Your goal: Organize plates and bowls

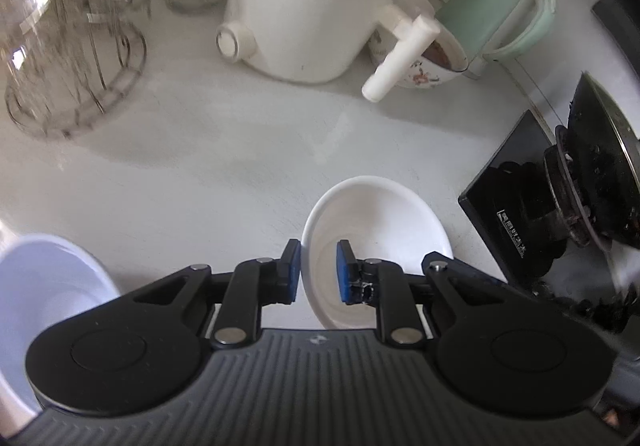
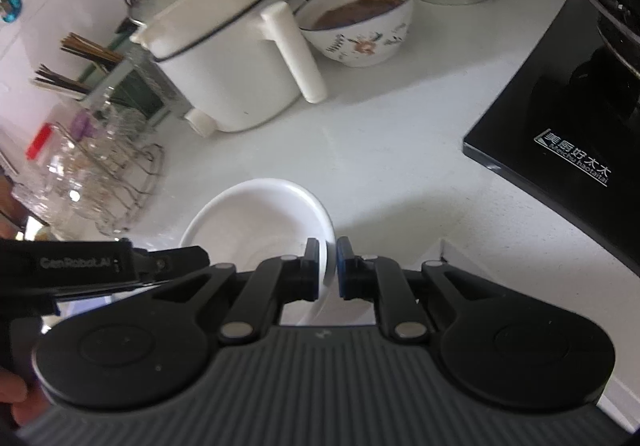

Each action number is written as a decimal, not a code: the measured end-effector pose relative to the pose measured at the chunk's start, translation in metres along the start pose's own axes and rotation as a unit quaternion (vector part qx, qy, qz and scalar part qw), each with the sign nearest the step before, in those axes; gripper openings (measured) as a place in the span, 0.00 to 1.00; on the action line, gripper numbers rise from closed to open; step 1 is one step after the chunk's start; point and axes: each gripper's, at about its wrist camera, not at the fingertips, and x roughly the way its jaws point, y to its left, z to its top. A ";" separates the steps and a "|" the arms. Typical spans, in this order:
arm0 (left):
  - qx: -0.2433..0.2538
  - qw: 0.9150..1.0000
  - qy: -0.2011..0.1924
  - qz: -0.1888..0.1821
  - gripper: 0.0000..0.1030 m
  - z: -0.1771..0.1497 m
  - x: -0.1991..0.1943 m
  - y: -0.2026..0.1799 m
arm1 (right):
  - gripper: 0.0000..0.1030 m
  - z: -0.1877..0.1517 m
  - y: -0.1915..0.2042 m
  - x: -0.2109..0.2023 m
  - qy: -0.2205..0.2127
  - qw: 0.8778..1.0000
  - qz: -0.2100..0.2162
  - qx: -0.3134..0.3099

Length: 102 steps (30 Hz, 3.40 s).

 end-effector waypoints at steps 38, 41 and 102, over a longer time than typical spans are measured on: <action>-0.117 0.992 -0.032 -0.022 0.21 -0.039 -0.151 0.102 | 0.11 -0.012 0.120 -0.066 0.014 0.993 0.091 -0.072; -0.128 0.991 -0.040 -0.026 0.21 -0.042 -0.159 0.116 | 0.11 -0.014 0.131 -0.062 0.018 0.992 0.098 -0.079; -0.160 0.987 0.005 0.024 0.52 -0.071 -0.089 0.203 | 0.43 -0.059 0.136 0.044 0.128 0.984 0.121 -0.032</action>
